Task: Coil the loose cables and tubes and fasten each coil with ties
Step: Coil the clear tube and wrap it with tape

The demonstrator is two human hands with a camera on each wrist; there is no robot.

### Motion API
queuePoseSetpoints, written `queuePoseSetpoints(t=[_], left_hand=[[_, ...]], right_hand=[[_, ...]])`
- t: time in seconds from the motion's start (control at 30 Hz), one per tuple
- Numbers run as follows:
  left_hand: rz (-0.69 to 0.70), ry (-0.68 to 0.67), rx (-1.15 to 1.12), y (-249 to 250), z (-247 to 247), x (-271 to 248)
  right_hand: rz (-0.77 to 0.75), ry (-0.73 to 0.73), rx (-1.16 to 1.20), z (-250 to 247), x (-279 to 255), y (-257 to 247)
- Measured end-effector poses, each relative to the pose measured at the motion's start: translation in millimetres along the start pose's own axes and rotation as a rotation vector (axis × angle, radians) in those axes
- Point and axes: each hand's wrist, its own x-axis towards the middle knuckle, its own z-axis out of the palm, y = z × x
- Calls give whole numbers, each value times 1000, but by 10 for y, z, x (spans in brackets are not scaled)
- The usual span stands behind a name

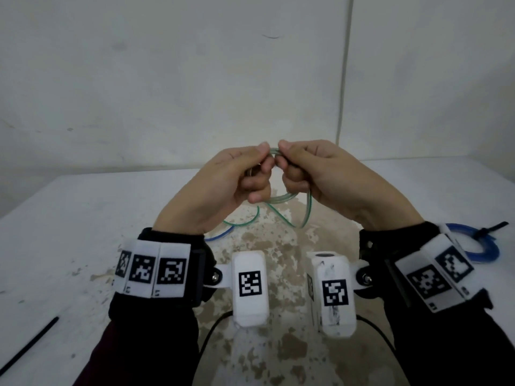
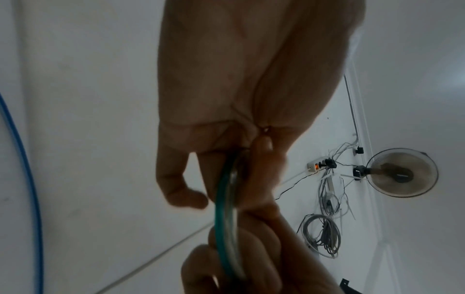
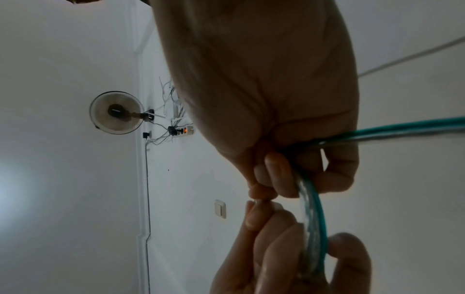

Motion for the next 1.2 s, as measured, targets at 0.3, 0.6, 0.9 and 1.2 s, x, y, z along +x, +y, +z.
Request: queuePoseSetpoints(t=[0.3, 0.6, 0.9, 1.2], left_hand=[[345, 299, -165, 32, -42, 56], [445, 331, -294, 70, -40, 50], [512, 343, -264, 110, -63, 14], [375, 296, -10, 79, -11, 20]], right_hand=[[55, -26, 26, -82, -30, 43], [81, -177, 106, 9, -49, 2], [363, 308, -1014, -535, 4, 258], [135, 55, -769, -589, -244, -110]])
